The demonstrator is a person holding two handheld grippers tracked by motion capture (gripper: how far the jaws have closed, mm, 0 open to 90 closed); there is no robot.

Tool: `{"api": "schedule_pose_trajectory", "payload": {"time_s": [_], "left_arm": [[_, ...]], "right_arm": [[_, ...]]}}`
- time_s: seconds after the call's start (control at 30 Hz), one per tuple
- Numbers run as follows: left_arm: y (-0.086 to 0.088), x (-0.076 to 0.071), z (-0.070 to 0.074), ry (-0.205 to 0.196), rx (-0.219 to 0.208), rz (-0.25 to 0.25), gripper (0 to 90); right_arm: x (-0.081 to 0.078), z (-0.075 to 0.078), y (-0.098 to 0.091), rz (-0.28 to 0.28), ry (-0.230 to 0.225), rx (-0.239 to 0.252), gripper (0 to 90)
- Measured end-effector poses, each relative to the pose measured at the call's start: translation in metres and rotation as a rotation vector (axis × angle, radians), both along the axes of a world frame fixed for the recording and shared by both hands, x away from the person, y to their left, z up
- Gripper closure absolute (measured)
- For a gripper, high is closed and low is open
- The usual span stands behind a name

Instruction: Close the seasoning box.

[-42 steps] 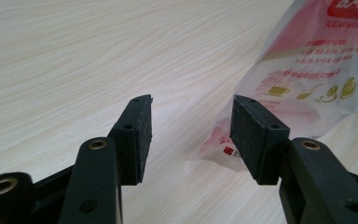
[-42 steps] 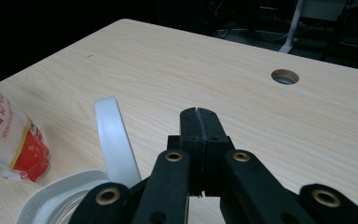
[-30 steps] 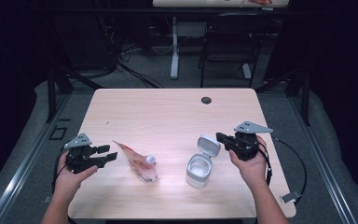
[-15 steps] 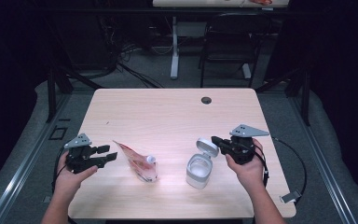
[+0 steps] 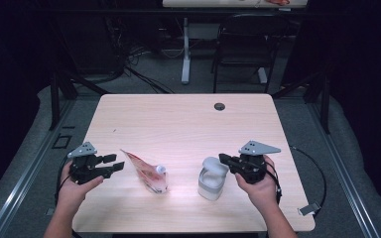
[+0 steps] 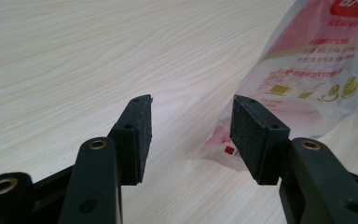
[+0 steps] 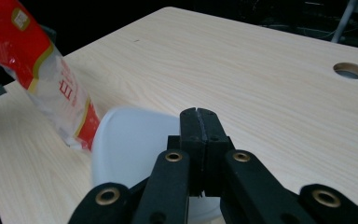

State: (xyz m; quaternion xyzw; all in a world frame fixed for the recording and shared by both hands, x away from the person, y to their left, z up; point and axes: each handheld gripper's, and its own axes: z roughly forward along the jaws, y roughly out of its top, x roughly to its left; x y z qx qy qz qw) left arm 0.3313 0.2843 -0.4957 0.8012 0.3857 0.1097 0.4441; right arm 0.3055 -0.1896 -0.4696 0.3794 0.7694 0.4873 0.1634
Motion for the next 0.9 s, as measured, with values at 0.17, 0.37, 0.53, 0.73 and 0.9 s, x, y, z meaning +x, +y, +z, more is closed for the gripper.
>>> {"api": "schedule_pose_trajectory", "payload": {"time_s": [0.17,0.37,0.53,0.73,0.9], "left_arm": [[0.000,0.000,0.000,0.000,-0.003,0.004,49.0],[0.001,0.000,0.000,-0.001,-0.004,0.005,48.9],[0.002,0.000,0.000,-0.002,-0.006,0.006,48.9],[0.002,0.000,0.000,-0.003,-0.004,0.008,48.9],[0.003,0.000,-0.001,0.000,-0.005,0.015,48.9]], "right_arm": [[-0.005,-0.007,0.003,0.015,0.012,-0.009,90.0],[-0.009,-0.011,0.000,0.009,0.012,-0.001,90.0],[-0.011,-0.012,-0.004,-0.002,0.004,-0.011,89.7],[-0.014,-0.013,-0.011,-0.019,-0.003,-0.023,88.5],[-0.016,-0.017,-0.018,-0.041,0.005,-0.028,89.8]]}}
